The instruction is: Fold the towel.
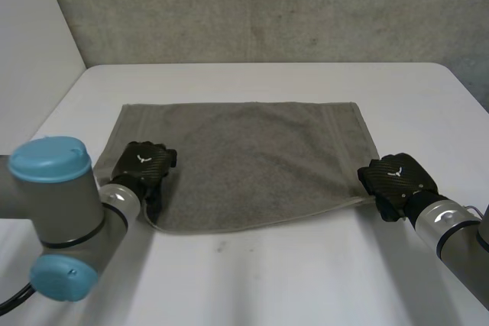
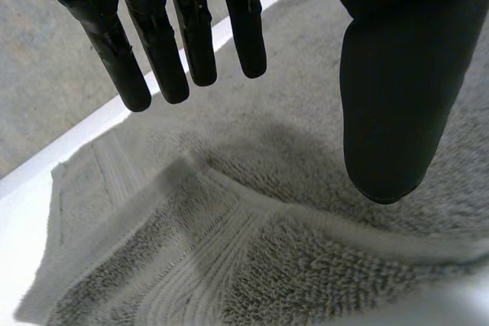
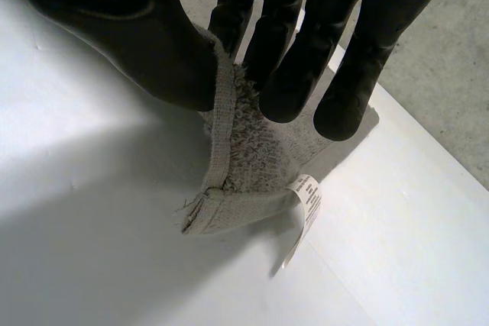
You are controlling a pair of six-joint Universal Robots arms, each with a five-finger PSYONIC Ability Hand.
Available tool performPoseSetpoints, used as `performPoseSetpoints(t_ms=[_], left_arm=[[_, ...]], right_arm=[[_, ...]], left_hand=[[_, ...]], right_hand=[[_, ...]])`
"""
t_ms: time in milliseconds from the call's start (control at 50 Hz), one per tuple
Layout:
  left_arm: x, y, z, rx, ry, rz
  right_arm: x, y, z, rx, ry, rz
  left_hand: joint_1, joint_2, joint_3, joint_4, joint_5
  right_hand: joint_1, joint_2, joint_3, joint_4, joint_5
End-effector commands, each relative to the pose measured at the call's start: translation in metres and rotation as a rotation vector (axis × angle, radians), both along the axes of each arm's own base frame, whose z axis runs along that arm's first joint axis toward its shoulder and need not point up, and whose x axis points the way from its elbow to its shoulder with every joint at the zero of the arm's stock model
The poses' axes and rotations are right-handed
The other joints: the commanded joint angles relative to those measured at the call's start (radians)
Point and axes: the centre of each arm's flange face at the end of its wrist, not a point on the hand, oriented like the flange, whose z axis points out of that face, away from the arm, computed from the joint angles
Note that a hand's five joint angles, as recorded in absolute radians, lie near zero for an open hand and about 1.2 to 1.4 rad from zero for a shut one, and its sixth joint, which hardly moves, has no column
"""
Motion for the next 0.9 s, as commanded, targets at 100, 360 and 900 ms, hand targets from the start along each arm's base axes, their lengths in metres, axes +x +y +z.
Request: performPoseSetpoints(t_ms=[100,360,900], left_arm=[[0.005,-0.027,-0.018,-0.044,-0.020,0.118],[0.074,-0.040,-0.002,-0.096,-0.240,0.382],[0.066,0.038,0.015,-0.022,-0.142,0.047]], right_arm=[[0.000,0.001,0.000,0.001,-0.001,0.000],[0.000,0.000,0.002,-0.006,-0.002,0.000],[0.001,0.001,0.002,-0.002,-0.008,-0.006]], left_hand=[[0.084,0.081,0.082,0.082,0.079],[0.028,0.025,0.026,0.026,0.023],[0.096,0.092,0.094,0.093,0.091]], right_hand=[[0.053,0.071,0.063,0.055,0.043],[0.053,0.071,0.063,0.055,0.043],[0.053,0.071,0.063,0.055,0.043]])
